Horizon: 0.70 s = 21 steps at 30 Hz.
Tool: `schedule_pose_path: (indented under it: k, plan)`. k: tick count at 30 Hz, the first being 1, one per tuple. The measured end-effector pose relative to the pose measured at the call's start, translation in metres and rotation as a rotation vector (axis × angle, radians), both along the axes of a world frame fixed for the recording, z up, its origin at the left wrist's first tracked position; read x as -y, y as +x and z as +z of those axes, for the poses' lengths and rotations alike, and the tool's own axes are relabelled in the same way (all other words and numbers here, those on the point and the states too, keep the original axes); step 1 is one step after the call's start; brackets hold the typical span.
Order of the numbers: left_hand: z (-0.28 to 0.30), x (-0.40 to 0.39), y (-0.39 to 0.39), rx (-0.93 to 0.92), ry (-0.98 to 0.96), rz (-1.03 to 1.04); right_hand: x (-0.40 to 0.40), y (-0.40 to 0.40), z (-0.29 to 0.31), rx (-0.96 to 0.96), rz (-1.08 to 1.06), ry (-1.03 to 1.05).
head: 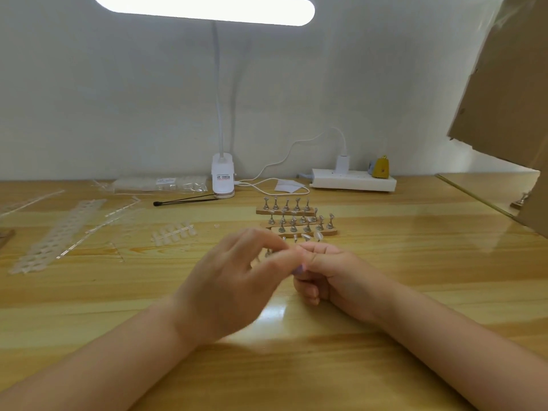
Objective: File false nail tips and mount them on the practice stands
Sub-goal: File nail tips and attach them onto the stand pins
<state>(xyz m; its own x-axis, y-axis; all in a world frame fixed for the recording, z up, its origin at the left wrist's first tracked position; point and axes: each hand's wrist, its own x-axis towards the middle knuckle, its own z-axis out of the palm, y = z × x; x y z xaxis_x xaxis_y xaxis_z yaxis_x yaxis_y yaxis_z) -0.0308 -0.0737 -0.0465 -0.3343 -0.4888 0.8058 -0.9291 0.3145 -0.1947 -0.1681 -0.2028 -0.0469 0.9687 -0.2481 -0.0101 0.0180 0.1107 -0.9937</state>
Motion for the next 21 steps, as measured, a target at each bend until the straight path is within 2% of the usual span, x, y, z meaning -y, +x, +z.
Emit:
schedule_pose_path:
  k: [3,7,11,13,16,21]
  plan:
    - [-0.006,0.004,-0.009,0.077,0.009,-0.001,0.001,0.000,0.000,-0.004,0.018,-0.016]
    - [-0.002,0.002,0.007,-0.010,0.058,0.161,0.003,0.002,-0.002,-0.002,-0.020,0.067]
    - [-0.004,0.004,-0.008,0.082,0.013,0.036,0.002,0.002,-0.003,-0.001,-0.009,0.012]
    - [-0.005,0.004,-0.007,0.104,0.042,0.083,0.000,0.002,-0.002,-0.007,-0.020,0.006]
    - [-0.002,0.002,0.006,0.036,0.029,0.183,0.000,0.003,0.000,-0.014,-0.071,0.066]
    - [-0.007,0.005,-0.008,0.120,-0.019,0.062,-0.001,0.002,0.000,-0.018,-0.041,0.008]
